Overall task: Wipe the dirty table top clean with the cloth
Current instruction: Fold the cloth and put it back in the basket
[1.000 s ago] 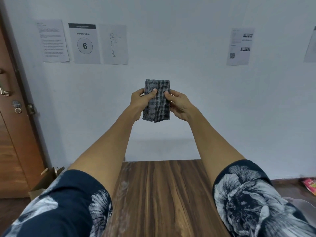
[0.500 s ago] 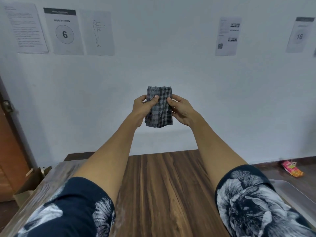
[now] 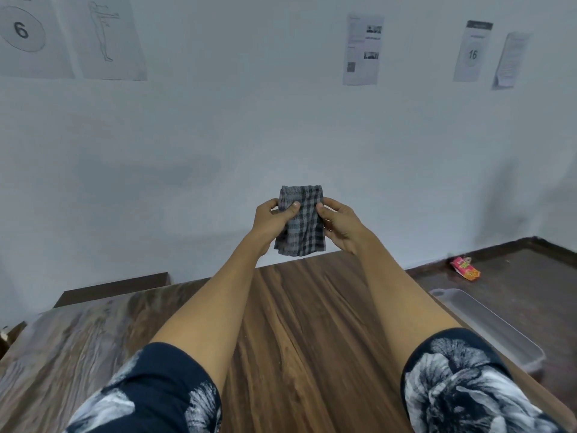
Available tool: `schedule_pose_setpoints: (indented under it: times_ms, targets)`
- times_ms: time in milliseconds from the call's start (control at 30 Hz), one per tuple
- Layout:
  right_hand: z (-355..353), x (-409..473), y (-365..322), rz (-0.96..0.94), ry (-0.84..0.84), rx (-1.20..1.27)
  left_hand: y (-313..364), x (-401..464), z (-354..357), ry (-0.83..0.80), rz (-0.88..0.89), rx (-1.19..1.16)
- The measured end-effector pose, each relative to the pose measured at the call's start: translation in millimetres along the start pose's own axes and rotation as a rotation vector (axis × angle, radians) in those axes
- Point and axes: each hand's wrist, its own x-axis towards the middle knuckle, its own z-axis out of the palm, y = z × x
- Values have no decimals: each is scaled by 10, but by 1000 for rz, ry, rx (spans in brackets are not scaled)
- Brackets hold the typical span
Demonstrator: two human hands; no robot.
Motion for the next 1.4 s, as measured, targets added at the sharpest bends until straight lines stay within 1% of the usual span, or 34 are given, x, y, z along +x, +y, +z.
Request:
schedule_pose_setpoints:
  times_ms: [267, 467, 600, 900, 1100, 1267, 1400]
  targets:
    - [-714, -390, 116, -2, 193, 89, -359, -83, 701, -163, -94, -7]
    - [-1402, -721, 122, 9, 335, 61, -596, -185, 1404, -289, -154, -12]
    - [-1894, -922, 82, 6, 401, 51, -752, -258, 1912, -361, -176, -7]
    - [-3155, -1303, -13, 61, 559, -50, -1073, -411, 3195, -438, -216, 25]
    - [-3976, -1600, -81, 110, 679, -89, -1345, -527, 4084, -509, -312, 67]
    - [-4526, -1794, -128, 162, 776, -89, -1572, -630, 4717, -523, -380, 78]
    - [-4892, -1816, -105, 222, 844, -64, -1792, -607, 5089, -524, -434, 120]
